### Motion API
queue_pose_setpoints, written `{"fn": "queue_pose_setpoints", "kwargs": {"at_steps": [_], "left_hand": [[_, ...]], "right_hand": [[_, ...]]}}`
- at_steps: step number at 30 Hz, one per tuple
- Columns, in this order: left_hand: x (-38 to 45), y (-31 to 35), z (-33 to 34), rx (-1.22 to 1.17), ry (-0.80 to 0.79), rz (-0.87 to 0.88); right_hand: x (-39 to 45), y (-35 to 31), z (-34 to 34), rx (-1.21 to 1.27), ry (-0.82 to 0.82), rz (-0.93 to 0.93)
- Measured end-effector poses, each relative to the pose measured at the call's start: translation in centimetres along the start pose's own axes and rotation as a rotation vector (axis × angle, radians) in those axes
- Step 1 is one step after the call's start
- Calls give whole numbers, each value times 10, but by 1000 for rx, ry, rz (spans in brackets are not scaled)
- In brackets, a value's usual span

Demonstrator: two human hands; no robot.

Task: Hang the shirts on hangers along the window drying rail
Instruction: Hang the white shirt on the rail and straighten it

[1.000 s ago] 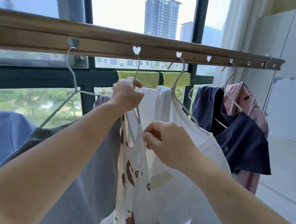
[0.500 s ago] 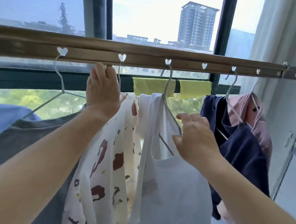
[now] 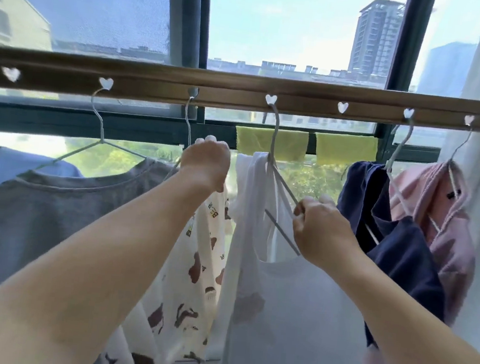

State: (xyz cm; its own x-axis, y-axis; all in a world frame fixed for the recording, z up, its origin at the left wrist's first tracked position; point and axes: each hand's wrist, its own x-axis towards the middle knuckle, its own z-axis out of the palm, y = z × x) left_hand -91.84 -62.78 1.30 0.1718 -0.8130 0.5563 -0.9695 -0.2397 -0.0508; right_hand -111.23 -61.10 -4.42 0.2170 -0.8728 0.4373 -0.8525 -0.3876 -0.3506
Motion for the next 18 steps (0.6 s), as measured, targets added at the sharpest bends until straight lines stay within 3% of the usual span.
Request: {"fn": "queue_pose_setpoints", "kwargs": {"at_steps": [3,6,10,15,18], "left_hand": [[19,17,19,-441,-19,-111],[32,36,33,-726,23,-55],[41,57,54,-942,-55,105],[57,66,63,-1222,-91,151],[64,77,66,-1267,-105,213]], "right_hand": [[3,19,-14,28,-16,-35],[4,40,-28,31,-24,-72],[2,66,-42,45,1,-75],[1,93,-57,-14,43,-37],[6,99,-63,-79,72,29]]}}
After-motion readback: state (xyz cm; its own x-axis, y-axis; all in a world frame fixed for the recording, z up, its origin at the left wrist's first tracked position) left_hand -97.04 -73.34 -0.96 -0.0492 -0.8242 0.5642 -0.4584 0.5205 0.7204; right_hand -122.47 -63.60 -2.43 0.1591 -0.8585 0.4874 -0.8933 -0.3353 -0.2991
